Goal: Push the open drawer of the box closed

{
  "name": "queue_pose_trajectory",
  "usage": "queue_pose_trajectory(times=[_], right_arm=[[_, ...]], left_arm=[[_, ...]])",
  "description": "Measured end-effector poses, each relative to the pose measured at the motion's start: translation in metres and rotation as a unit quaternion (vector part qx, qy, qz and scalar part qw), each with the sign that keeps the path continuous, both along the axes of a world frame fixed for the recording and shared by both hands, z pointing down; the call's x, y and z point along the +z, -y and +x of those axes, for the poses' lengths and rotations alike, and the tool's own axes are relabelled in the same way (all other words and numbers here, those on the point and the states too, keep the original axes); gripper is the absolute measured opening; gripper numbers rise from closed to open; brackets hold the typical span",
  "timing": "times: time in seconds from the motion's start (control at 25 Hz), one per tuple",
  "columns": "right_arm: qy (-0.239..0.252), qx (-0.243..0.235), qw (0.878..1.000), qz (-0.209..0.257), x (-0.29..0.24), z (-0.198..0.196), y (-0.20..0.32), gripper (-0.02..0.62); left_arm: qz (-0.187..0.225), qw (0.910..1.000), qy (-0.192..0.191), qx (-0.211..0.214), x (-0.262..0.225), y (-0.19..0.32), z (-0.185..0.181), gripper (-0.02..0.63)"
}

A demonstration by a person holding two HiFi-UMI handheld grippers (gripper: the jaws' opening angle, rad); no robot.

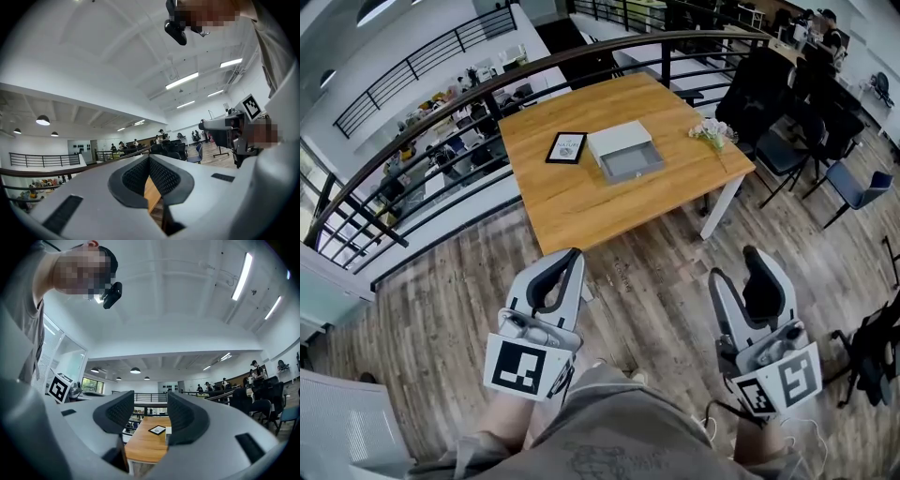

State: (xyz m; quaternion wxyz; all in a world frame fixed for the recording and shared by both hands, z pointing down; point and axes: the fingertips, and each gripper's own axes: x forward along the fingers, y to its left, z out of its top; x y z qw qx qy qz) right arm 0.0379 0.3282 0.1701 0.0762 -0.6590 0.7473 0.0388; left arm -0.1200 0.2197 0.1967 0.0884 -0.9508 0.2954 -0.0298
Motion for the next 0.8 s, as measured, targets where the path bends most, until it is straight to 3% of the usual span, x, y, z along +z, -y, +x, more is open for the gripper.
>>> queue_pose_trajectory(times=[0.36,0.8], right_arm=[[-0.006,-0.008,1.000,-0.026,0.015,0.012,0.016,0.219],[-0.014,-0.011,0.996,-0.082,0.061,0.035,0.103,0.219]], left_arm=[[-0.004,1.0000,-0.003,-0.008,0.008,0.015,0.008,0.015],[-0.037,0.9992,-0.005,-0.011,0.047,0.099,0.027,0.015]])
